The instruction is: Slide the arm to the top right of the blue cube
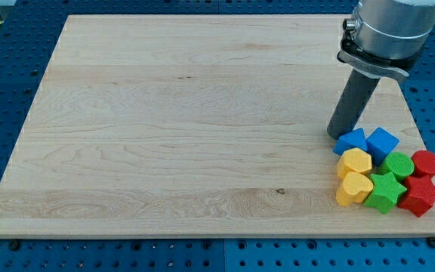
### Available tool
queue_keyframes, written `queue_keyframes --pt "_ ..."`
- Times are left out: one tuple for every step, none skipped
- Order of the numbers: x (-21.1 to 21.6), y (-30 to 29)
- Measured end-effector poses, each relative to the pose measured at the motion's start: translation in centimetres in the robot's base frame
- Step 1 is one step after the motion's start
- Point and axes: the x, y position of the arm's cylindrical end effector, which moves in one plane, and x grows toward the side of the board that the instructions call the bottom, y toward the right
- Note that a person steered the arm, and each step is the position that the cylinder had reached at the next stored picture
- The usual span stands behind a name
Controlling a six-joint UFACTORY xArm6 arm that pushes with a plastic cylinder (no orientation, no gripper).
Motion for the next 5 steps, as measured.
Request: queue_keyframes --pt "0.0 0.0" --pt "-0.2 0.0" --pt "-1.2 0.0" --pt "-3.0 0.0" --pt "-4.7 0.3"
